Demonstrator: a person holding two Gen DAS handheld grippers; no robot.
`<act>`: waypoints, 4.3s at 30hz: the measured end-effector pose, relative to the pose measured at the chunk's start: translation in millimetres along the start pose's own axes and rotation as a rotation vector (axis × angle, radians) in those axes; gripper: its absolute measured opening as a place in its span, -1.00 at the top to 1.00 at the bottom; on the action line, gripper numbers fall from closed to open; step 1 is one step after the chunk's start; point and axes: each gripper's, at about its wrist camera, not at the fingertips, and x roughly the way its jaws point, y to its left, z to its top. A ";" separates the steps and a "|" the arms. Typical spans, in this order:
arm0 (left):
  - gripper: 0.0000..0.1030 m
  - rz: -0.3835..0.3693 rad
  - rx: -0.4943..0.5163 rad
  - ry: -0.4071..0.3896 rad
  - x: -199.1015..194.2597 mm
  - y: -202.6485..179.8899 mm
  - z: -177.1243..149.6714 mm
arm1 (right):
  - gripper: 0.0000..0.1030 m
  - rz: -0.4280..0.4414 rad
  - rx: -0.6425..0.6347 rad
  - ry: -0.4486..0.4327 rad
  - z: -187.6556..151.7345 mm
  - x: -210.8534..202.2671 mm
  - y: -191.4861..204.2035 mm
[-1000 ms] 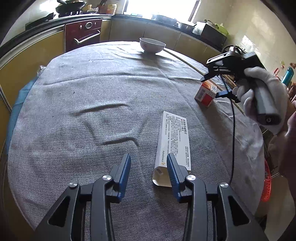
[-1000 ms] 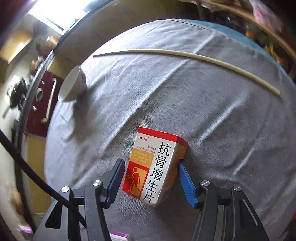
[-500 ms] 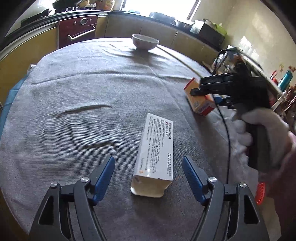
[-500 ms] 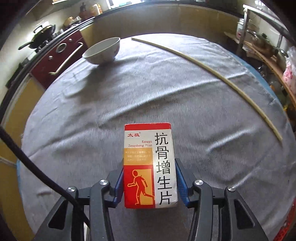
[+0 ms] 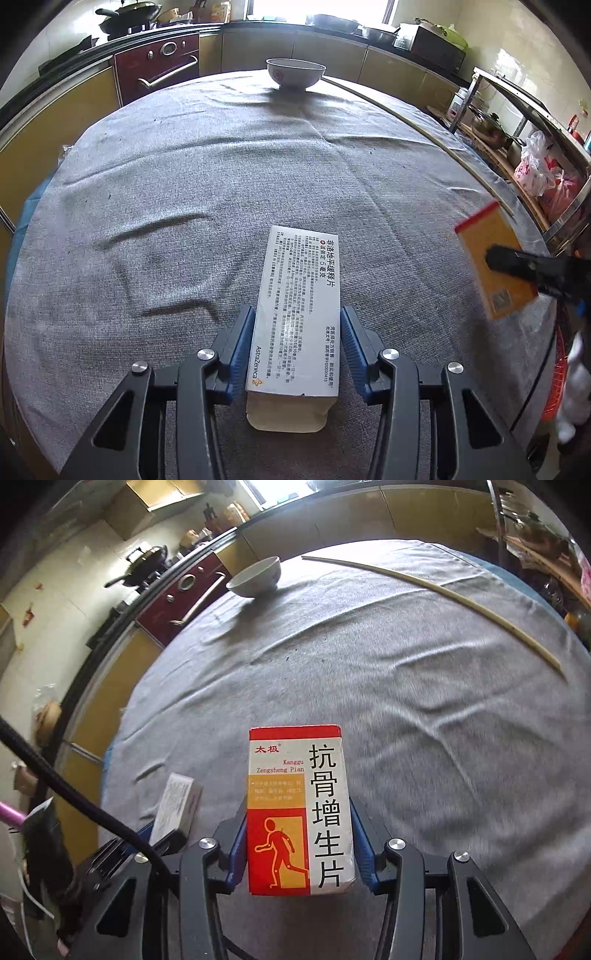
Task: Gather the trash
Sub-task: 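Carry both medicine boxes over the red basket and open both tools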
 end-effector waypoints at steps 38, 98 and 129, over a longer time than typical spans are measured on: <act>0.06 0.123 0.417 -0.231 -113.6 -211.1 -48.1 | 0.01 0.177 0.144 -0.442 -131.2 -207.4 -140.9; 0.06 0.130 0.730 -0.330 -138.9 -376.5 -107.1 | 0.01 0.164 0.409 -0.709 -224.5 -334.6 -268.7; 0.06 0.116 0.864 -0.304 -107.0 -435.1 -121.5 | 0.01 0.146 0.497 -0.718 -243.1 -340.8 -303.3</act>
